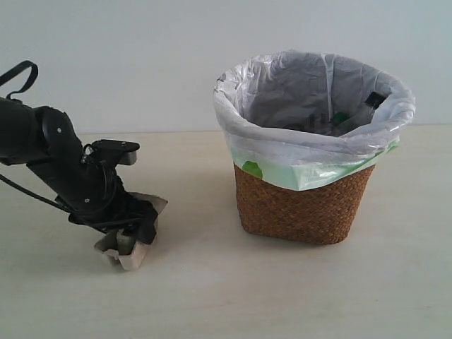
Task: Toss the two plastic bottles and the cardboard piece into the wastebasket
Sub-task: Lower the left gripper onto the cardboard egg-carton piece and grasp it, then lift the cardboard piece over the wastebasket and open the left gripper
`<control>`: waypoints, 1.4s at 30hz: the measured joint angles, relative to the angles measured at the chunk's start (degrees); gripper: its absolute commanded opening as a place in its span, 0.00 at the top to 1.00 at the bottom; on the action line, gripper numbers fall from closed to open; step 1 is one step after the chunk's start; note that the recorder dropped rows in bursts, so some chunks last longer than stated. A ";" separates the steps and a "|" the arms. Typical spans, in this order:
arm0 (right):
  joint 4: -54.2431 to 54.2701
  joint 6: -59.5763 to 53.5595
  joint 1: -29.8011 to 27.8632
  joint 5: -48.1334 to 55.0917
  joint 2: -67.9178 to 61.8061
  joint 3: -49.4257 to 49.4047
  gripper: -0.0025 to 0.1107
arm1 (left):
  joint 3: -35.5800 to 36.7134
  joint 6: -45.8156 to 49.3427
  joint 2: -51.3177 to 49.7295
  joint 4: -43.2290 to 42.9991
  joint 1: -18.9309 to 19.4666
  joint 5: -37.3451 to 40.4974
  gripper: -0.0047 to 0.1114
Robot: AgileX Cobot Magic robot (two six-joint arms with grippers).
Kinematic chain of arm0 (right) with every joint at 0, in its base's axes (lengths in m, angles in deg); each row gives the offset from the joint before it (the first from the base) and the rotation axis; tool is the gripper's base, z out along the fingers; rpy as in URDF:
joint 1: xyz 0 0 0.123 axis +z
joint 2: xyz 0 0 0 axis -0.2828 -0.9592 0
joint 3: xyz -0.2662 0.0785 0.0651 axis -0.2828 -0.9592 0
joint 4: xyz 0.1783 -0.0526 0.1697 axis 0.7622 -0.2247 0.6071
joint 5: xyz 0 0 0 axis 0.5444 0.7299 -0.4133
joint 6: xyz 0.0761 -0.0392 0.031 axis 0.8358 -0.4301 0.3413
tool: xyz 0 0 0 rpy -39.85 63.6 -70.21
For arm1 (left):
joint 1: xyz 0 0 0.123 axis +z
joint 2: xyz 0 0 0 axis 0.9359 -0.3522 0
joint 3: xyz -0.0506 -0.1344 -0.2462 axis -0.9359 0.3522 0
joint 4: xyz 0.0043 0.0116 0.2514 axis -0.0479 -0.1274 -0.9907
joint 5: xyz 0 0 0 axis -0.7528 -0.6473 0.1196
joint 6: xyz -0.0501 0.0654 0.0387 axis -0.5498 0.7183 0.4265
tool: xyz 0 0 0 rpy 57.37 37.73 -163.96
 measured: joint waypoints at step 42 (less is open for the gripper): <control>0.00 0.00 0.00 0.00 0.00 0.00 0.98 | -24.51 -41.05 20.14 -71.89 0.49 30.40 0.93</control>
